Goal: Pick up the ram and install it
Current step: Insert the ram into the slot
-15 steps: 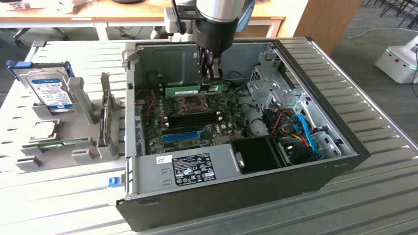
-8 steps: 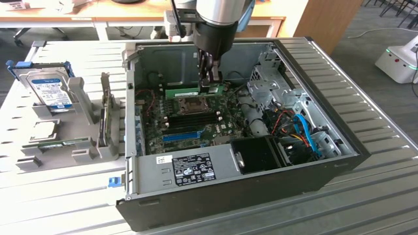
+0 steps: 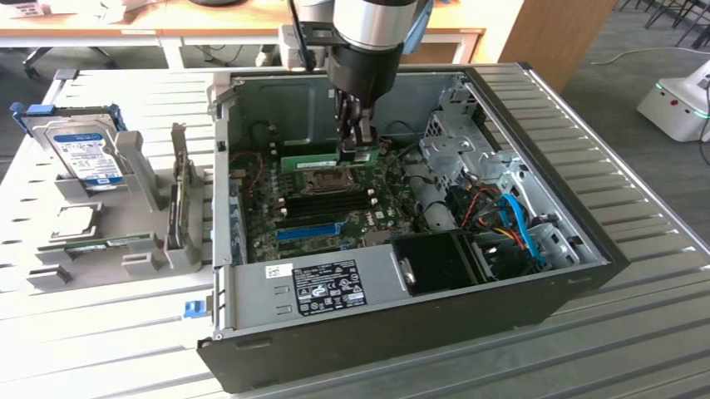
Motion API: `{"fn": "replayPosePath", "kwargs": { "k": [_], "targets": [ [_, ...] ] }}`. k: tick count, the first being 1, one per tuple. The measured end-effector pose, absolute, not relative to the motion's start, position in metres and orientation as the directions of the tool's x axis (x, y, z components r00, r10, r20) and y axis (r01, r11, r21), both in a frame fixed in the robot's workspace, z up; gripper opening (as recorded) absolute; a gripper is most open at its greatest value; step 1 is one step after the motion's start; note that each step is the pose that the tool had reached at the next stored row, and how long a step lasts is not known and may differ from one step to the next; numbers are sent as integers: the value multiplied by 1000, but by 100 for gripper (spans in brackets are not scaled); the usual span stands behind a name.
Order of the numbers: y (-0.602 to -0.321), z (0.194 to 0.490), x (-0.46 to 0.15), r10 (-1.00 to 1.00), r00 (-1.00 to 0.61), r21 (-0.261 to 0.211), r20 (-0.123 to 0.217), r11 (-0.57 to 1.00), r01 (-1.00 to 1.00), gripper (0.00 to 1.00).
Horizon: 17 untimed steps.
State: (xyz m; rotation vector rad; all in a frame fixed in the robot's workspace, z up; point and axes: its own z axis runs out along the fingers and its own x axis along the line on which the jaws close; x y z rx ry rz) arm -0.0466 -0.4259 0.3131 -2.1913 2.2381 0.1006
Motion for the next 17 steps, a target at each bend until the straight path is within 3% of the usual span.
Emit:
{"fn": "replayPosePath", "kwargs": {
  "k": [17],
  "targets": [
    [-428, 296, -47, -998, -22, 40, -50, 20, -999, 12]
  ]
}}
